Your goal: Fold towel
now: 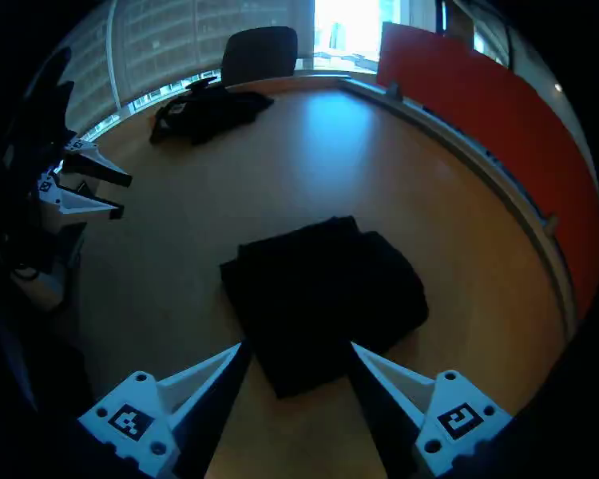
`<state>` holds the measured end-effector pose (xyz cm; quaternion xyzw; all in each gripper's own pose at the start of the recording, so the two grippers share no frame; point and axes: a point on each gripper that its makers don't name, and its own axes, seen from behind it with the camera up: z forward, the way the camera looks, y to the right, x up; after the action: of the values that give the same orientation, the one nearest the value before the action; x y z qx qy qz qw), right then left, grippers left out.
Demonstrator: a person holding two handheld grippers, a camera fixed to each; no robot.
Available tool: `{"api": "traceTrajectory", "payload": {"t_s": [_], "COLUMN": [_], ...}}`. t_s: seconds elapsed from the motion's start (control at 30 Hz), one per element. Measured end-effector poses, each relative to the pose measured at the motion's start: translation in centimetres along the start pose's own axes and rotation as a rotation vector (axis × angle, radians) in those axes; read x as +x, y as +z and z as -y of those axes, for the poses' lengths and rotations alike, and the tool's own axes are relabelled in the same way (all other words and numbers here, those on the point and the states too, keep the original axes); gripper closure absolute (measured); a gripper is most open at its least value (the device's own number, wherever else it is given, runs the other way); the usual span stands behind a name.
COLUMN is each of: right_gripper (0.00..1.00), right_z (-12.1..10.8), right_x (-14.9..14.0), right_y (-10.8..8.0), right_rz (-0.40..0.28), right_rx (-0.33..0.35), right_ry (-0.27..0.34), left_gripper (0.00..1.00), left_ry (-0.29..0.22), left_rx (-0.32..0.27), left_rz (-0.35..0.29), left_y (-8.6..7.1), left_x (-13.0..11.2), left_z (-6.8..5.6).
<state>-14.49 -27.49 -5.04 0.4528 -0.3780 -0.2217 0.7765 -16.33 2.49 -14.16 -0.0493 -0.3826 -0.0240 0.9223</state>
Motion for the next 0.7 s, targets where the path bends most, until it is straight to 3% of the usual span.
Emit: {"api": "traceTrajectory", "payload": {"t_s": [0.7], "right_gripper": [0.17], "right_z": [1.3], "right_x": [-4.0], "right_y": [0.6], "right_rz": [0.051], "right_rx": [-0.015], "right_ry": [0.073], "left_gripper": [0.25], "left_ry": [0.004], "left_rx": [-0.002], "left_rz": [0.005], "left_y": [-0.1], "left_x": [-0.5], "left_z": [-0.2]}}
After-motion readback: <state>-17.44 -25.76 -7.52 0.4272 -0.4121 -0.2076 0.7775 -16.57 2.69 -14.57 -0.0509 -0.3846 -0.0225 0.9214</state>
